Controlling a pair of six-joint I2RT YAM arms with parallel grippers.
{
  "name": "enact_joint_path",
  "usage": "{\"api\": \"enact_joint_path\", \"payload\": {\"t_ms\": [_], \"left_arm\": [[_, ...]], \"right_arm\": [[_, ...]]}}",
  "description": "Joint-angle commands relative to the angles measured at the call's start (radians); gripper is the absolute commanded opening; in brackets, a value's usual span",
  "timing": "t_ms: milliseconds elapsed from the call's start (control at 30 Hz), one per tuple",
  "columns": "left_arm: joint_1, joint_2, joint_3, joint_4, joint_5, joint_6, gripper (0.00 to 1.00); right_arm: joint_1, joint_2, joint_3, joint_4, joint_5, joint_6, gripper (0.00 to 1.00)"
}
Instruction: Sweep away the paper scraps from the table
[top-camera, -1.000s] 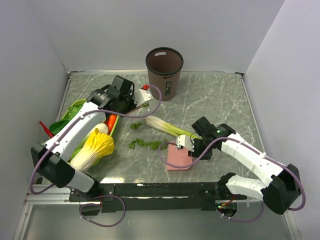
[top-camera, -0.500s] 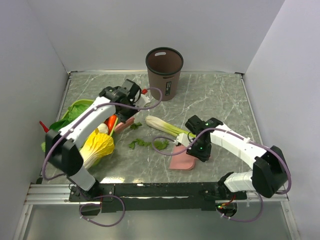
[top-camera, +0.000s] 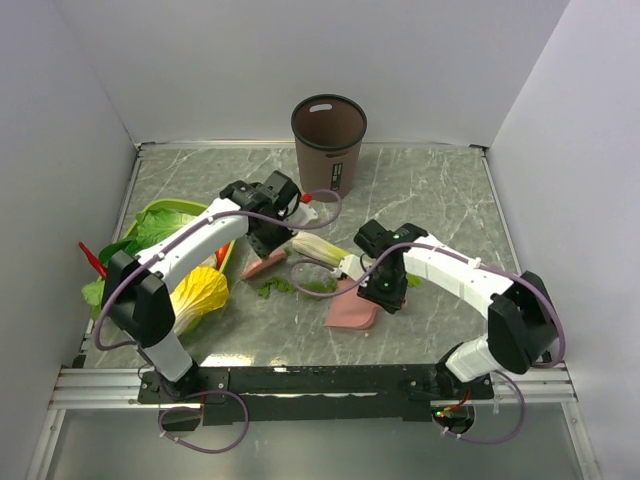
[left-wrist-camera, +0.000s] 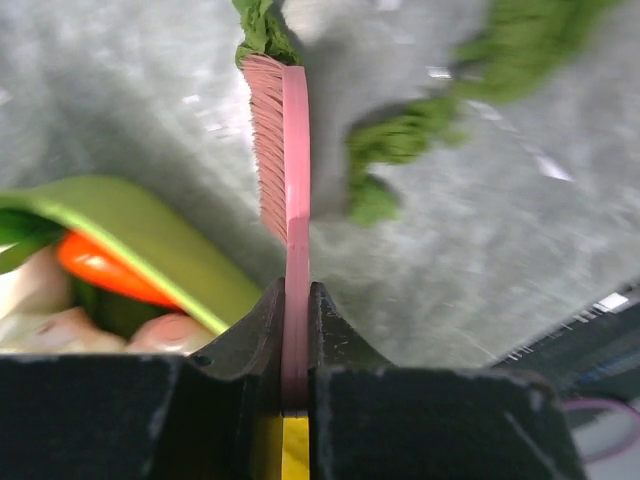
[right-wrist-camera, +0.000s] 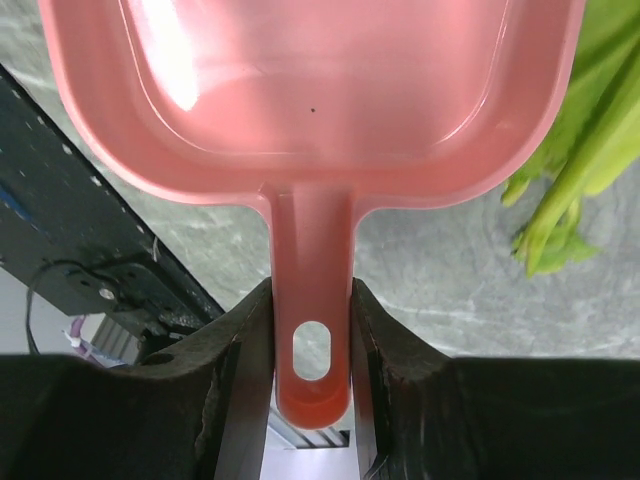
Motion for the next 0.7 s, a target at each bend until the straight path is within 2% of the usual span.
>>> {"api": "enact_joint_path", "payload": {"t_ms": [0, 33, 67, 200, 333, 400, 533, 667], "left_arm": [[-0.032, -0.034, 0.032, -0.112, 0.251, -0.039, 0.01], [-0.034, -0.029, 0.052, -0.125, 0.346, -0.033, 0.01], [-0.034, -0.028, 0.069, -0.129, 0.373, -0.024, 0.01], [-0.025, -0.042, 0.135, -0.138, 0.408, 0.028, 0.01], [0.064, -0.173, 0.077, -0.043, 0.5, 0.114, 0.01], [0.073, -0.225, 0.034, -0.012, 0.462, 0.104, 0.01], [0.08, -0.229, 0.057, -0.044, 0.327, 0.014, 0.01], [0.086, -0.207, 0.048, -0.211, 0.333, 0.045, 0.01]], "right_arm": [[0.028, 0.053, 0.074, 0.013, -0.026, 0.044, 0.0], [0.036, 0.064, 0.094, 0.013, -0.036, 0.049, 0.0], [0.036, 0.09, 0.106, 0.015, -0.043, 0.054, 0.0], [0.037, 0.142, 0.155, 0.007, -0.085, 0.084, 0.0], [0.036, 0.136, 0.145, 0.018, -0.093, 0.084, 0.0], [0.036, 0.13, 0.136, 0.016, -0.092, 0.083, 0.0], [0.036, 0.101, 0.097, 0.025, -0.076, 0.071, 0.0], [0.037, 0.06, 0.05, 0.042, -0.043, 0.023, 0.0]]}}
